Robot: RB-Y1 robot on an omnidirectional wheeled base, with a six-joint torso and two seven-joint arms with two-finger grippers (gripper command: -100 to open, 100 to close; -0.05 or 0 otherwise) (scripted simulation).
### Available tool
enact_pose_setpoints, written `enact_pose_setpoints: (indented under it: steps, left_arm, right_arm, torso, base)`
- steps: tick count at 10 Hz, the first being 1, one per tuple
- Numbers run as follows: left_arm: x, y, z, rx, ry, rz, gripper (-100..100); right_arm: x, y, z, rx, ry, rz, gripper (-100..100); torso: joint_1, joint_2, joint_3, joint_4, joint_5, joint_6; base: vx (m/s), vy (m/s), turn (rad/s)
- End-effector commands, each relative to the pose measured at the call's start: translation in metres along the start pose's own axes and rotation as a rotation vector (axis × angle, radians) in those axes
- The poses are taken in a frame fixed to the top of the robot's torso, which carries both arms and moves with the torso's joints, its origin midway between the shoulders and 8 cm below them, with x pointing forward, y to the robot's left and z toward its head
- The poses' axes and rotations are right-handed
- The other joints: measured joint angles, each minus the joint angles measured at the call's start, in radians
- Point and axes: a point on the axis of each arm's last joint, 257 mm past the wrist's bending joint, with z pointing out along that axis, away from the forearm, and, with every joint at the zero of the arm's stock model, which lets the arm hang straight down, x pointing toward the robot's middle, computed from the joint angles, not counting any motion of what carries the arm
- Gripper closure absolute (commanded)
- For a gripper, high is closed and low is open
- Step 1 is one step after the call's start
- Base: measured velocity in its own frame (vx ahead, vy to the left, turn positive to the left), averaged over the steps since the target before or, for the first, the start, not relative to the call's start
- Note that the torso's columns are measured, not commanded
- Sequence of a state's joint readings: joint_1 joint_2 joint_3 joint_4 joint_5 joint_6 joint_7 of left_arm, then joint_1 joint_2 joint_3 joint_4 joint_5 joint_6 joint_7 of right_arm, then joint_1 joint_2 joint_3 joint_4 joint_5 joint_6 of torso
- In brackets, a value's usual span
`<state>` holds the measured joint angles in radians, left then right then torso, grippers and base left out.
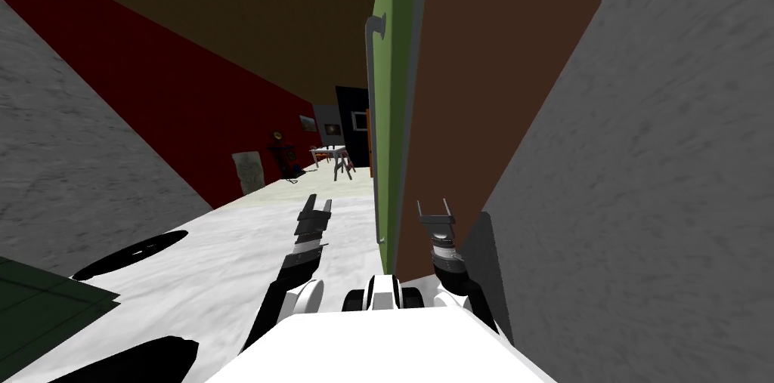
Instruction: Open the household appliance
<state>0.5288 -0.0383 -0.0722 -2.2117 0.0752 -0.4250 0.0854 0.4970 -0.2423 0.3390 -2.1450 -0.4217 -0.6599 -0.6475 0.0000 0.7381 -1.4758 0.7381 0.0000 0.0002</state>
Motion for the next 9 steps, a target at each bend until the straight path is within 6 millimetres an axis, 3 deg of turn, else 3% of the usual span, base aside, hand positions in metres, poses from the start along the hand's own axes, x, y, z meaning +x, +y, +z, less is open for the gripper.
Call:
enact_pose_setpoints:
  steps: [1,9]
  left_arm:
    - [0.000,0.000,0.000,0.000,0.000,0.000,0]
    - [0.000,0.000,0.000,0.000,0.000,0.000,0]
  right_arm:
    - [-0.006,-0.009,-0.004,0.008,-0.027,0.141,-100]
    - [-0.018,-0.028,-0.011,0.022,-0.088,0.479,-100]
  torso:
    - [0.000,0.000,0.000,0.000,0.000,0.000]
    - [0.000,0.000,0.000,0.000,0.000,0.000]
  base:
    - [0.021,0.019,-0.059]
    - [0.013,0.019,-0.040]
